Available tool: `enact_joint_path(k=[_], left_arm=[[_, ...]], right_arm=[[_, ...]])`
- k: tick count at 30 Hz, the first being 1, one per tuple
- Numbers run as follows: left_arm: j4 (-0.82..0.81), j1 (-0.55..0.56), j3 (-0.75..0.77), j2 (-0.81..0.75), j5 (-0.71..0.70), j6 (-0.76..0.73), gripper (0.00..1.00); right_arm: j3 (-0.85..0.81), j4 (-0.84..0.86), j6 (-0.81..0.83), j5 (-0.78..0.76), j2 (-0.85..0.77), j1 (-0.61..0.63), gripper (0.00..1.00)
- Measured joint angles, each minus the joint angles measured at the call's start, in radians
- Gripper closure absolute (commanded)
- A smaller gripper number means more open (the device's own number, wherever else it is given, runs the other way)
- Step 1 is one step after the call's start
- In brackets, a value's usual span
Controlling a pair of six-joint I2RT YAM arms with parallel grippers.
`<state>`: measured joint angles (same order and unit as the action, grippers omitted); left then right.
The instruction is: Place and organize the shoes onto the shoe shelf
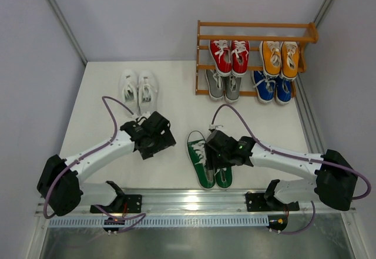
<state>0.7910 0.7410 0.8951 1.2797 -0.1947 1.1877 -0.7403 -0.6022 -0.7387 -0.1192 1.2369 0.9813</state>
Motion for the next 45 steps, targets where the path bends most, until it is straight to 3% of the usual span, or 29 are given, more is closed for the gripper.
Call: enact_joint_path(k=[2,5,14,15,16,17,24,36,37,38,40,43,45], left_arm=[[0.005,-0.014,-0.010,-0.013,0.000,-0.009,0.01],[0.009,-0.036,-0.026,-0.037,0.003,-0.020,0.01],[0.013,-0.092,-0.069,-0.082,0.019,-0.048,0.01],[0.012,-0.095,-0.071,-0.082,0.021,-0.048,0.02],[0.011,-0.098,-0.073,-0.084,0.024,-0.049,0.01],[0.011,-0.101,-0.075,-0.087,0.026,-0.051,0.01],[-0.008,-0.118,-0.080,-0.092,0.048,-0.070,0.02],[-0.043,-0.122,-0.039,-0.048,0.069,-0.097,0.03],[-0.046,-0.122,-0.034,-0.043,0.070,-0.098,0.03],[-0.047,-0.122,-0.031,-0.039,0.073,-0.098,0.03],[-0.050,-0.122,-0.026,-0.034,0.077,-0.100,0.03],[-0.050,-0.122,-0.026,-0.033,0.080,-0.100,0.03],[-0.049,-0.122,-0.026,-0.034,0.080,-0.100,0.03]], right_arm=[[0.000,0.004,-0.005,-0.010,0.023,0.005,0.52],[0.000,0.004,-0.010,-0.027,0.051,0.005,0.62],[-0.006,0.017,-0.013,-0.046,0.135,0.008,0.63],[-0.008,0.016,-0.012,-0.047,0.138,0.008,0.67],[-0.009,0.016,-0.009,-0.047,0.140,0.009,0.89],[-0.009,0.015,-0.002,-0.048,0.140,0.009,0.96],[-0.043,-0.029,0.031,-0.047,0.133,0.012,0.96],[-0.310,-0.190,0.171,-0.051,-0.134,-0.055,0.96],[-0.311,-0.193,0.179,-0.045,-0.143,-0.068,0.93],[-0.311,-0.203,0.183,-0.040,-0.148,-0.077,0.79],[-0.303,-0.220,0.185,-0.028,-0.145,-0.089,0.38],[-0.259,-0.228,0.179,-0.003,-0.140,-0.089,0.25],[-0.215,-0.231,0.157,0.015,-0.137,-0.088,0.23]])
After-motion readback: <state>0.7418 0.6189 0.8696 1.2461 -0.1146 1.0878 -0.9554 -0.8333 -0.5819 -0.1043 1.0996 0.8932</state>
